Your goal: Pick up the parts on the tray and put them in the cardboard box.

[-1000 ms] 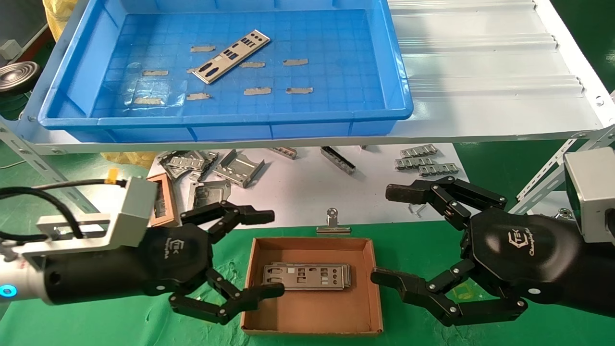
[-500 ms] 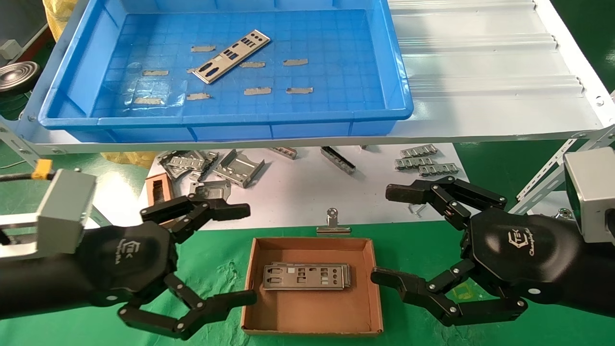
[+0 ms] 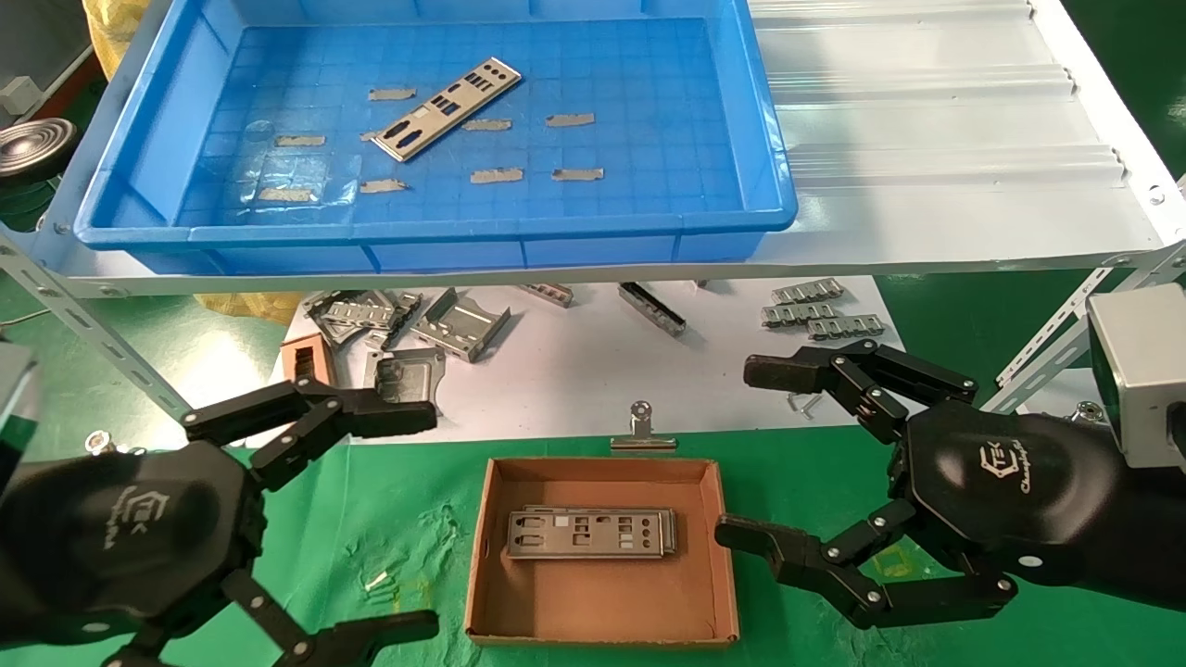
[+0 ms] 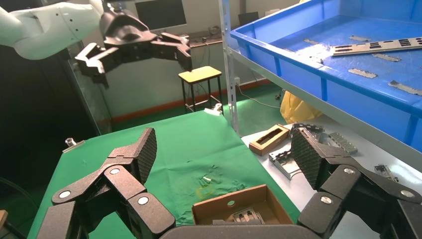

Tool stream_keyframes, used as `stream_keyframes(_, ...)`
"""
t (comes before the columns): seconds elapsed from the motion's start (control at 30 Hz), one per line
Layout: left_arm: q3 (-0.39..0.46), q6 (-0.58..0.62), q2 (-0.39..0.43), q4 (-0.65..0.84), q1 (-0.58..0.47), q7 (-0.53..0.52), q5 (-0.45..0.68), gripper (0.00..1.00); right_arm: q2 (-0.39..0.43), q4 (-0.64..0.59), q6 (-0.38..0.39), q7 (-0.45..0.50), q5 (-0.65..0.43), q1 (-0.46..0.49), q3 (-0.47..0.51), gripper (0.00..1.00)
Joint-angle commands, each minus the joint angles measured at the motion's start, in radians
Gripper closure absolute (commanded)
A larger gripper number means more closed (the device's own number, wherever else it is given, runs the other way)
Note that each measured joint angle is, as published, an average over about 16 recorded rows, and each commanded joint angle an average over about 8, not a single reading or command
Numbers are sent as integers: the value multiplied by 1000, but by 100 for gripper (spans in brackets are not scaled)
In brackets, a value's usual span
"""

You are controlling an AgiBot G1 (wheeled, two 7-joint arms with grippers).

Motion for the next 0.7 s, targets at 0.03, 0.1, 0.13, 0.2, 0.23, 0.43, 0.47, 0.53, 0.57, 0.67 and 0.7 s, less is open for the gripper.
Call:
stream_keyframes(0.03,-14,0,-11,-18,8,-9,-3,0,0,0,0,0,0,0,0,0)
stream_keyframes(0.1,-20,1,-15,-25,12,-11,-5,0,0,0,0,0,0,0,0,0)
stream_keyframes(0.13,-20,1,-15,-25,12,-11,-5,0,0,0,0,0,0,0,0,0)
stream_keyframes(0.2,-18,1,-13,-23,11,-10,-5,0,0,0,0,0,0,0,0,0)
stream_keyframes(0.23,-17,1,-13,-21,11,-9,-5,0,0,0,0,0,0,0,0,0)
stream_keyframes(0.43,-11,0,-8,-13,7,-7,-4,0,0,0,0,0,0,0,0,0)
stream_keyframes(0.47,-10,0,-8,-12,6,-6,-4,0,0,0,0,0,0,0,0,0)
stream_keyframes(0.53,-8,0,-7,-11,5,-6,-3,0,0,0,0,0,0,0,0,0)
stream_keyframes(0.57,-8,0,-6,-10,5,-6,-3,0,0,0,0,0,0,0,0,0)
stream_keyframes(0.67,-6,0,-5,-8,4,-5,-2,0,0,0,0,0,0,0,0,0)
stream_keyframes(0.7,-6,0,-5,-7,4,-5,-2,0,0,0,0,0,0,0,0,0)
